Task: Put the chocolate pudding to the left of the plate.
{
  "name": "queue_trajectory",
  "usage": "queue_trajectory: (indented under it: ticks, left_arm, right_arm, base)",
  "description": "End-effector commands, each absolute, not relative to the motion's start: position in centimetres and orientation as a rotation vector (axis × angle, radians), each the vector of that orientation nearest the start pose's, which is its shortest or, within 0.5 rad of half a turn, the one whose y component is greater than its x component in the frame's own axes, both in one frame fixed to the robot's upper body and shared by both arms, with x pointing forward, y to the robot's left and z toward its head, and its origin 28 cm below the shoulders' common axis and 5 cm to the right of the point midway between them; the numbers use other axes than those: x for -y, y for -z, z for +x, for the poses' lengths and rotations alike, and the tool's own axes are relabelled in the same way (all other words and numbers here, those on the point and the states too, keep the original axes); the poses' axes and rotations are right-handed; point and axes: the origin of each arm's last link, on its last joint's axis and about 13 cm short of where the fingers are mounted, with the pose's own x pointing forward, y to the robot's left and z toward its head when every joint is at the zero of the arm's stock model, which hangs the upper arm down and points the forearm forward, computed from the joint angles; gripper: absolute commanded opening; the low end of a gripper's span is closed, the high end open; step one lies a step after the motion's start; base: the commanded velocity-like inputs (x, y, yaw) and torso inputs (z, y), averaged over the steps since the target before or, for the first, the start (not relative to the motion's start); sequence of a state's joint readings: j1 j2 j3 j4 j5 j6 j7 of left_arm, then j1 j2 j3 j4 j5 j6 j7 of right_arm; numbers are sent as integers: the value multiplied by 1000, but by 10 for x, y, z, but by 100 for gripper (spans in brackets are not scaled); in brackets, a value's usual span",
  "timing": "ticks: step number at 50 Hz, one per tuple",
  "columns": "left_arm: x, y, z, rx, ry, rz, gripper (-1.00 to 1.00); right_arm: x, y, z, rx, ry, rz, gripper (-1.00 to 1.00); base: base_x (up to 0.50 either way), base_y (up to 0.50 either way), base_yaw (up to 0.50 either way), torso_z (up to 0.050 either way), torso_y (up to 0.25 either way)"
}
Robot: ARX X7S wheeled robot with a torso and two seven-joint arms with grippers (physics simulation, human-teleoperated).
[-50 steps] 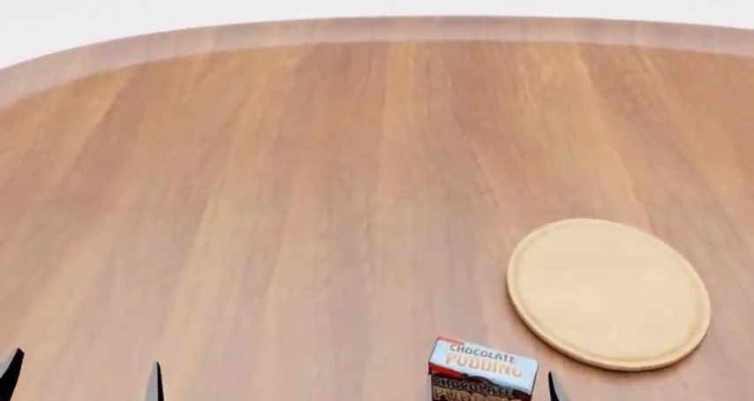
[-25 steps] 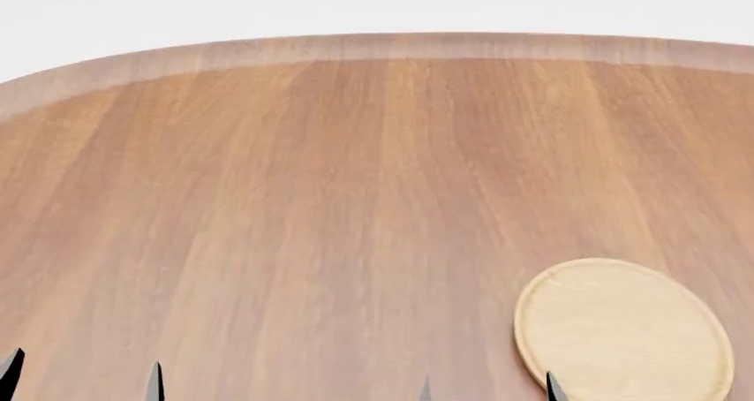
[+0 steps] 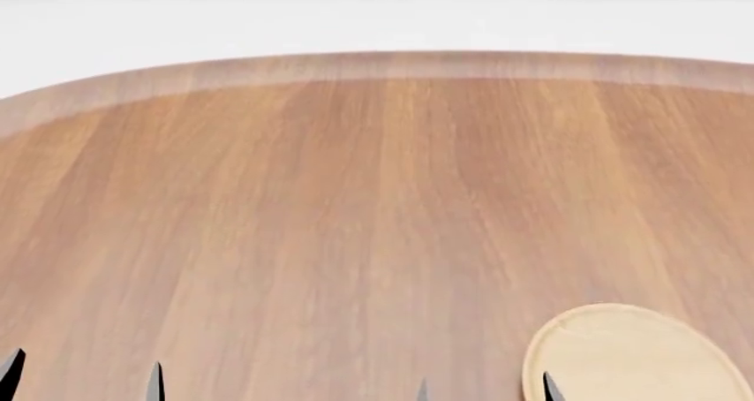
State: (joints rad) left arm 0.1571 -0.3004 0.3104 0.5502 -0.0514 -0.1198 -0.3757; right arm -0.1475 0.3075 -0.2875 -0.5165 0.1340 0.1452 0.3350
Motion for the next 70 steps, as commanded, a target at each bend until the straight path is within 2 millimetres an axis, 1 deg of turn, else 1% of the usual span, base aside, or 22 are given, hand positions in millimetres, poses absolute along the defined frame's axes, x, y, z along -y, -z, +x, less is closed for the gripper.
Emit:
queue_trajectory:
  ticks: [1,36,37,38,46,48,51,52,54,55,56,58,59,62,63,64,65,66,67,68,69,70]
  left_arm:
    - [-193,-81,161,234,21,103,100]
    - [-193,-81,161,232,20,102,100]
    - [-193,-81,161,232,21,101,100]
    - [-193,-81,161,232,21,101,100]
    - [-193,-80,161,231,21,99,100]
    - [-193,-81,161,231,22,98,100]
    - [-194,-81,161,233,19,98,100]
    - [-194,-81,161,234,18,98,100]
    - [-194,-81,161,235,18,96,100]
    - [-195,-82,161,236,17,95,100]
    - [-195,-83,161,237,17,95,100]
    - [-196,-83,161,238,14,93,100]
    - [-196,-84,161,238,12,92,100]
    - [-197,-85,161,241,8,94,100]
    - [-198,-87,161,244,3,91,100]
    - [-198,-87,161,245,3,92,100]
    - [-199,-87,161,245,0,93,100]
    - [-199,-87,161,245,-2,92,100]
    - [-199,-87,161,246,-4,95,100]
    - [-199,-88,161,248,-4,94,100]
    - [-199,-89,161,250,-5,94,100]
    - [-199,-87,161,247,-3,95,100]
  right_arm:
    - [88,-75,164,162,-54,-69,100]
    - [88,-73,165,175,-47,-86,100]
    - [87,-72,166,152,-31,-93,100]
    - [87,-72,165,175,-50,-86,100]
    - [88,-74,165,173,-36,-87,100]
    - [90,-80,164,184,-29,-86,100]
    - [99,-96,164,228,20,-123,100]
    - [106,-107,164,247,48,-152,100]
    - [115,-121,162,273,75,-202,100]
    - [121,-135,160,302,85,-251,100]
    - [125,-143,158,323,98,-286,100]
    - [134,-162,155,347,69,-307,100]
    - [142,-177,154,369,69,-346,100]
    - [155,-195,153,390,55,-431,100]
    - [162,-212,153,426,35,-462,100]
    - [165,-220,150,381,-26,-490,100]
    - [168,-230,148,318,-123,-530,100]
    - [168,-235,147,258,-173,-535,100]
    - [173,-246,151,215,-161,-573,100]
    - [174,-251,152,155,-230,-566,100]
    - [176,-256,153,114,-271,-630,100]
    - [176,-260,155,65,-367,-668,100]
  base:
    - [230,0,0,0,0]
    - [235,0,0,0,0]
    - [82,0,0,0,0]
    - [0,0,0,0,0]
    - [0,0,0,0,0]
    - [0,0,0,0,0]
    - [0,0,0,0,0]
    - [0,0,0,0,0]
    - [0,0,0,0,0]
    - [0,0,0,0,0]
    - [0,0,0,0,0]
    - [0,0,0,0,0]
    - [0,0,0,0,0]
    - [0,0,0,0,0]
    - [0,0,0,0,0]
    - [0,0,0,0,0]
    - [0,0,0,0,0]
    - [0,0,0,0,0]
    - [0,0,0,0,0]
    - [0,0,0,0,0]
    - [0,0,0,0,0]
    - [0,0,0,0,0]
